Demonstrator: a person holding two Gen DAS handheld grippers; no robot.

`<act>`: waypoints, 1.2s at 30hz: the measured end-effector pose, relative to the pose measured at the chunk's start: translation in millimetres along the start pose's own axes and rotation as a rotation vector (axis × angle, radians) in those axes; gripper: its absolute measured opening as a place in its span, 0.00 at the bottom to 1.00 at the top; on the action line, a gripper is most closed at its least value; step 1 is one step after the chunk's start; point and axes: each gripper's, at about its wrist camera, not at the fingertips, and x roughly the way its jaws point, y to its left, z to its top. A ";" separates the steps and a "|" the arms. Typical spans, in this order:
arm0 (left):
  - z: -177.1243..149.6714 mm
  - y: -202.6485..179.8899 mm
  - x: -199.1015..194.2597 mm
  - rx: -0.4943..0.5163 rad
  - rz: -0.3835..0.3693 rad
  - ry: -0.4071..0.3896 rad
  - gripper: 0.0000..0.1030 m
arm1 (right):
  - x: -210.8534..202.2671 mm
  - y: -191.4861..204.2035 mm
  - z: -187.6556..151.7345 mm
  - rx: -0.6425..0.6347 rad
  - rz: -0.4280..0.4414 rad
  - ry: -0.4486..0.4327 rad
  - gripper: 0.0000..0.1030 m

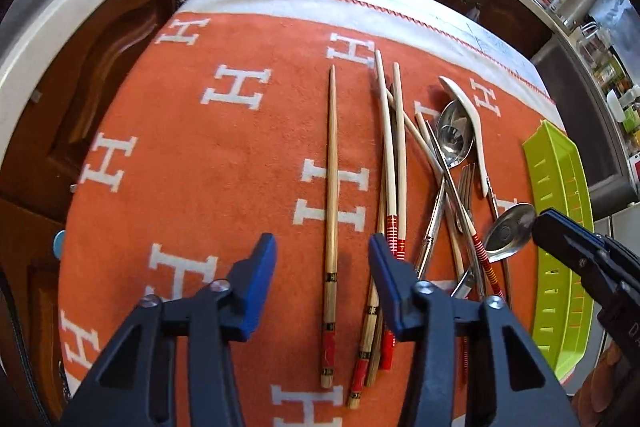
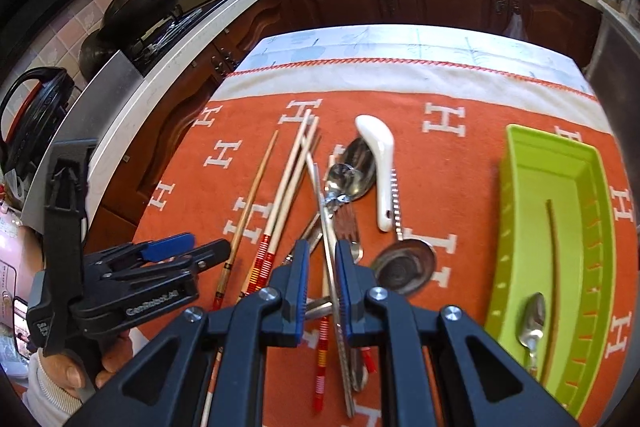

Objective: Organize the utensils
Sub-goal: 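Grasp a wooden chopstick with the left tool while the right tool grasps another chopstick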

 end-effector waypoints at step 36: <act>3.7 29.4 -5.3 -0.034 0.020 -0.077 0.04 | 62.2 47.4 15.1 -0.078 0.064 0.014 0.13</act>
